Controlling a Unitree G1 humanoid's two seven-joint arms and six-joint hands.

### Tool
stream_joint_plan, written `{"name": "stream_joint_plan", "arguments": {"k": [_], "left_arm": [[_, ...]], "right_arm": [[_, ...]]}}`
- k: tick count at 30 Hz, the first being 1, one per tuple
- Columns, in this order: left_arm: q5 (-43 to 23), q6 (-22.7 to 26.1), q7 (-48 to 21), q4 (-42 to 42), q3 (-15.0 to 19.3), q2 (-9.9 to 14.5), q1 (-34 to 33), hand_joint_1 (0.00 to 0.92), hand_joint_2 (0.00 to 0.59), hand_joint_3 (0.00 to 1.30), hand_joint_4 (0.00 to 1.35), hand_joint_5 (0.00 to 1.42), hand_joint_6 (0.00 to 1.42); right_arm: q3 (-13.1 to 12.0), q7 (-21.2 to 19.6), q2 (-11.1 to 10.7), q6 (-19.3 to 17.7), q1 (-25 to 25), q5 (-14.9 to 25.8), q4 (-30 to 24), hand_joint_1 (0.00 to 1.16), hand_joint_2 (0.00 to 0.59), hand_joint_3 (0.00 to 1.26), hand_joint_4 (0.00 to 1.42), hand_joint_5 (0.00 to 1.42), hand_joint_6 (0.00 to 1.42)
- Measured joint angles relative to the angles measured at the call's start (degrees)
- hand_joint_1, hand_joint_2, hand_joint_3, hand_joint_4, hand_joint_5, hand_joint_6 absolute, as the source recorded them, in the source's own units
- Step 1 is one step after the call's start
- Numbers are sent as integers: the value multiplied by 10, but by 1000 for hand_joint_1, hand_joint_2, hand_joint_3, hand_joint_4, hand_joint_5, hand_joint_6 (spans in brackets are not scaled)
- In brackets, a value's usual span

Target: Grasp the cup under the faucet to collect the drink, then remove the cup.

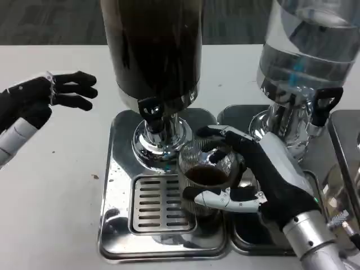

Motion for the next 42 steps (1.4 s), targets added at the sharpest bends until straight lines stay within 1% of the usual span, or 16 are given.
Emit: {"name": "stream_joint_plan", "arguments": {"k": [7,12,17,20,23,25,30,35,36,39,42], "left_arm": [[0,-9,0,11,-3,0,-4,0,124,355,362,419,345],[0,-11,0,16,-10,0,-6,0,124,354,357,419,345],[0,-17,0,17,-20,-3,-5,0,124,354,351,419,345],[0,-20,0,16,-22,-6,0,0,123,354,349,419,345],[0,-21,0,14,-25,-11,13,0,123,354,348,408,341],[1,-24,4,8,-25,-12,20,0,122,354,347,405,339],[1,-32,11,-10,-25,-16,48,0,123,354,341,403,338],[1,-40,16,-28,-25,-18,70,0,123,351,337,403,338],[1,-40,16,-29,-25,-18,73,0,123,350,336,401,338],[2,-44,16,-34,-25,-18,83,0,123,336,303,352,337],[5,-62,15,-42,-25,-17,93,0,129,305,246,277,313]], "right_arm": [[-8,-4,1,3,16,-3,-24,814,222,353,476,700,924],[-22,-5,1,8,31,-4,-44,817,222,366,480,707,926],[-34,-5,0,13,59,-4,-73,819,223,375,491,708,926],[-39,-5,0,15,63,-4,-84,819,223,381,491,719,940],[-45,-4,-2,19,69,-2,-103,820,223,385,495,723,942],[-46,-2,-3,19,71,0,-106,820,223,387,496,724,942],[-48,2,-8,20,82,2,-107,820,223,390,498,725,951],[-48,9,-10,21,91,5,-132,820,224,390,498,725,960],[-48,9,-11,21,92,5,-134,816,234,391,498,725,964],[-49,15,-15,27,96,10,-148,814,238,391,498,730,965],[-51,21,-18,29,97,13,-151,813,239,394,498,732,965]]}}
